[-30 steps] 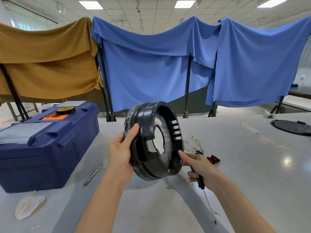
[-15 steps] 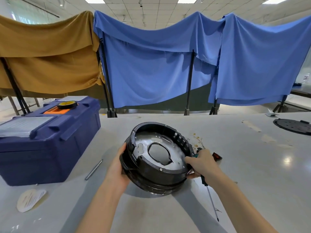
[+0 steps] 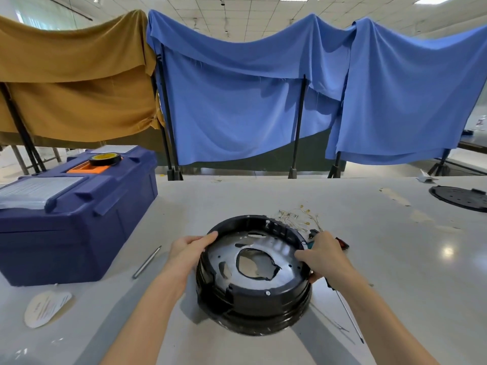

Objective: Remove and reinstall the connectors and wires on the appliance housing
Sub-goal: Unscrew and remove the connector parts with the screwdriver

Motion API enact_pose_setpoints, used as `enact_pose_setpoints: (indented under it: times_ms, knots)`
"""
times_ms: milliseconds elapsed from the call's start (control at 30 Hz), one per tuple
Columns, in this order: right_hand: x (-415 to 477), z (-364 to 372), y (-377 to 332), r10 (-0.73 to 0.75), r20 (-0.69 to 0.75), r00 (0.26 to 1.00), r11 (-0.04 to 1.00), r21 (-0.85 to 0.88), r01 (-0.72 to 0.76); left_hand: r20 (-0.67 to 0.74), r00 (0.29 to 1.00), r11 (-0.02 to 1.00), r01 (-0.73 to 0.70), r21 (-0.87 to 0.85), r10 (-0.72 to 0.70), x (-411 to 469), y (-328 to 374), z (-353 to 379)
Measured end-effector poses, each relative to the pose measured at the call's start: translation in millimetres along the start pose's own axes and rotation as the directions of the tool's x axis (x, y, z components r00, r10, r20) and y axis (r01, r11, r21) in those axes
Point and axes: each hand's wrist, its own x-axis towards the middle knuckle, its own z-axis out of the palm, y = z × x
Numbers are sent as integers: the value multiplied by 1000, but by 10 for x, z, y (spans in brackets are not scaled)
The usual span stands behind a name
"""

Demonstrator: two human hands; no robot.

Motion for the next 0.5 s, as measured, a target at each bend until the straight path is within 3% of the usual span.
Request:
enact_pose_setpoints:
  times_ms: [133,233,400,500]
  knots:
    - [14,-40,-68,-39,74,996,997,-66,44,41,997,996,-61,62,59,39,-10,45]
    - [16,-39,-94,-65,104,992,994,-77,73,29,989,969,-148,199,145,99,-31,61]
    - [21,-24,-106,-69,47,997,997,46,67,-29,967,924,-232,303,253,146,-57,39]
    - [-11,-45,-113,-71,60,996,997,4,71,-72,959,920,-241,308,275,162,-86,38]
